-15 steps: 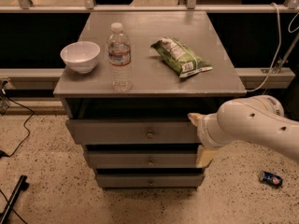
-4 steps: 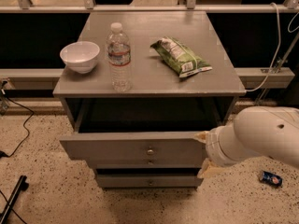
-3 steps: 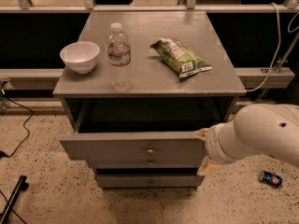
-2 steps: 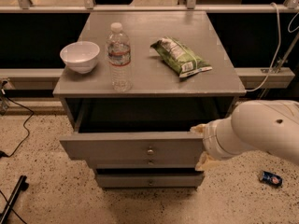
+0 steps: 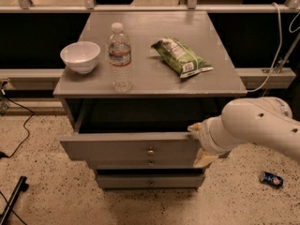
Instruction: Open top drawer
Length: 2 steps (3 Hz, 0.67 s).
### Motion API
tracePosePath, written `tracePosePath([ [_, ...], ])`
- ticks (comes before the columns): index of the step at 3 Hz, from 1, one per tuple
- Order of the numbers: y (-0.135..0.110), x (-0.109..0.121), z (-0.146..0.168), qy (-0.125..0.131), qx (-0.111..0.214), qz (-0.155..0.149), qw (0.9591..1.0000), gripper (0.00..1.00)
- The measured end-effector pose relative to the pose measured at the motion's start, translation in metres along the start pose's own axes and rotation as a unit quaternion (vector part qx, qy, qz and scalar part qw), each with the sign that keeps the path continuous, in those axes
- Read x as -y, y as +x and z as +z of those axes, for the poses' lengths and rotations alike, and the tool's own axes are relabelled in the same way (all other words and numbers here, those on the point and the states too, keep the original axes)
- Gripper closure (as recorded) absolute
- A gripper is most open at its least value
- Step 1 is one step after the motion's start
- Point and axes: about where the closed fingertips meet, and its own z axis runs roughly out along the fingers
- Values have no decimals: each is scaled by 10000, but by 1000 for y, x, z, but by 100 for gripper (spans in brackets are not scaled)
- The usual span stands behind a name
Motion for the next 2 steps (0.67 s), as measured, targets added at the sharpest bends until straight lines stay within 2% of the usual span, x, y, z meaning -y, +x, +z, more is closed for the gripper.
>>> tracePosePath([
  [2, 15, 5, 34, -139, -40, 151, 9998, 26],
])
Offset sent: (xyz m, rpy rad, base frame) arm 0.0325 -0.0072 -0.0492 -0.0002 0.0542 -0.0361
